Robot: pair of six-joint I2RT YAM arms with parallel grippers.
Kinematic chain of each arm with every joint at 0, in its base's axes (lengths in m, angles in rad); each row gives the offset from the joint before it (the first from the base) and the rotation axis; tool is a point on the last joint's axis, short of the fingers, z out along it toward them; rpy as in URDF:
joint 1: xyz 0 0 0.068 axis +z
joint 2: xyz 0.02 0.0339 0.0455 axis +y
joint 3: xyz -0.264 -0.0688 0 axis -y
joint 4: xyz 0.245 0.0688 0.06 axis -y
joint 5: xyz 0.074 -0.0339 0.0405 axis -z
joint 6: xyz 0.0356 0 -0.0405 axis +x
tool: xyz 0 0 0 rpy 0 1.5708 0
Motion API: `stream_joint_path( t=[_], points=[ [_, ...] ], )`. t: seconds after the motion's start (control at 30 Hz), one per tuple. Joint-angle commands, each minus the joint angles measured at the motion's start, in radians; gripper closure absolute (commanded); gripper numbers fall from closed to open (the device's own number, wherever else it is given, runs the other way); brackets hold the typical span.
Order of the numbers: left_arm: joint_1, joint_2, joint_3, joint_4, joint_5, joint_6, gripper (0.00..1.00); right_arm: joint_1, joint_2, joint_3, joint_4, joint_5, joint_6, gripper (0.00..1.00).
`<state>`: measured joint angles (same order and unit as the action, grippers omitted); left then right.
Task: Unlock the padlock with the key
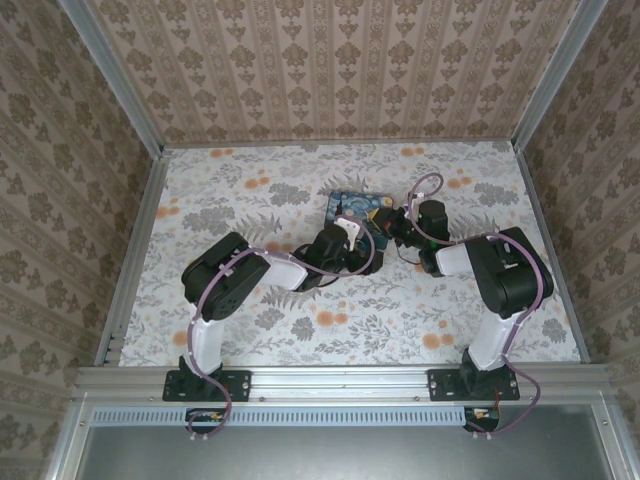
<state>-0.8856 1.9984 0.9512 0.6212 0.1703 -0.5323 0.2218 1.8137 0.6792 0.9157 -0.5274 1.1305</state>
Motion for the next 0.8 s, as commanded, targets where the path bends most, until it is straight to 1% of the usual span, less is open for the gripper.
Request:
stream_joint_path(
  t=[0.0, 0.17, 0.47, 0.63, 0.7, 0.77],
  points=[
    [0.012, 0.012, -0.013, 0.111, 0.077, -0.073, 0.15, 0.006, 0.042, -0.019, -0.030, 0.017, 0.010, 1.00],
    [0.023, 0.029, -0.033, 0.188, 0.084, -0.138, 0.15, 0.005, 0.045, -0.020, -0.024, 0.017, 0.013, 1.00],
    [0.044, 0.092, -0.090, 0.331, 0.037, -0.291, 0.16, 0.005, 0.045, -0.020, -0.019, 0.018, 0.016, 1.00],
    [0.045, 0.105, -0.118, 0.378, -0.008, -0.342, 0.21, 0.005, 0.046, -0.022, -0.015, 0.018, 0.016, 1.00],
    [0.042, 0.111, -0.130, 0.418, -0.016, -0.358, 0.25, 0.005, 0.049, -0.023, -0.012, 0.018, 0.017, 1.00],
    [0.041, 0.114, -0.134, 0.436, -0.019, -0.368, 0.26, 0.006, 0.053, -0.024, -0.008, 0.019, 0.020, 1.00]
  ],
)
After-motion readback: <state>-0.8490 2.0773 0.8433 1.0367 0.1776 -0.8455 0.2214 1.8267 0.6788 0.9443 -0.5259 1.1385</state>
